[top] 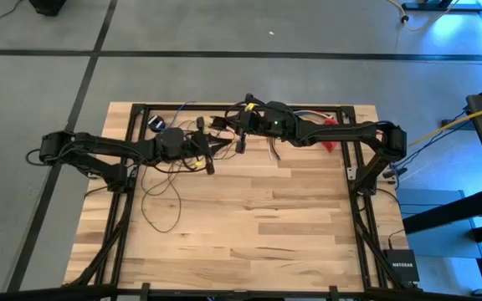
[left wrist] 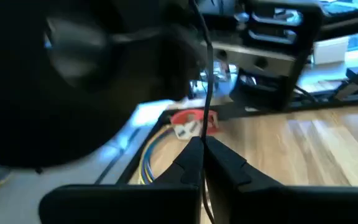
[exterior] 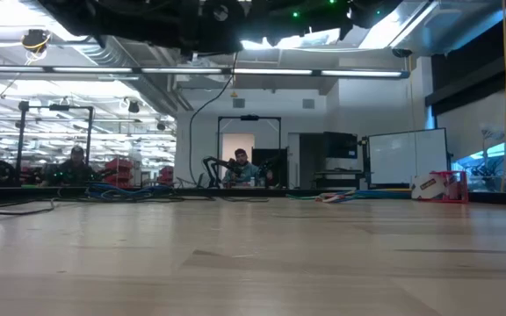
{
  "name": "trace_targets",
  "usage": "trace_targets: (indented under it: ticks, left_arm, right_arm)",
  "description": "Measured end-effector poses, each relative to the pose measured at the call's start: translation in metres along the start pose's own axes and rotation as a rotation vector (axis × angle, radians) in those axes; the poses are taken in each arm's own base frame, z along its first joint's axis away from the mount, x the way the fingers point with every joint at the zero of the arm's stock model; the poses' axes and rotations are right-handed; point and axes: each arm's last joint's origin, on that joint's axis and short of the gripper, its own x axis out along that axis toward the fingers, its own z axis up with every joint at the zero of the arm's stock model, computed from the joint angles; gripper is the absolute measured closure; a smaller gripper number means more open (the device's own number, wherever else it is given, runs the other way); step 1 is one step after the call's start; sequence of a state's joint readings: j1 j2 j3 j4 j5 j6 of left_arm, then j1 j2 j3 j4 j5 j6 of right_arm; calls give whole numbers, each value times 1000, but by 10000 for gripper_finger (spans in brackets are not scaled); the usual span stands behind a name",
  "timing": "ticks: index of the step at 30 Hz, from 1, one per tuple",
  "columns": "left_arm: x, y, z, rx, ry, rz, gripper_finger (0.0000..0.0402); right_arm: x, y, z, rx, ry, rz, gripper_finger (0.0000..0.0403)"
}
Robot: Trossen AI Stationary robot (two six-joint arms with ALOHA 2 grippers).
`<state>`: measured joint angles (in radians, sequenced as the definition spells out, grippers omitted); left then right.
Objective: Coiling cords
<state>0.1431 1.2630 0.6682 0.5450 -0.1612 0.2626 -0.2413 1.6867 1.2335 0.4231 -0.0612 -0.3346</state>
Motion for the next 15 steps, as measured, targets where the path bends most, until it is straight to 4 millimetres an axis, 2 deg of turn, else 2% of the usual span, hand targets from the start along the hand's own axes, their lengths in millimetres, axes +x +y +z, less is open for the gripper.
trace_targets:
  ticks: [8, 15]
  left_arm:
    - [3, 15, -11, -6, 79, 92, 399]
    - [1, 21, -22, 41, 208, 159, 399]
  right_arm:
    - [0, 3, 2, 45, -50, 119, 393]
    - [-1, 3, 1, 46, -26, 127, 393]
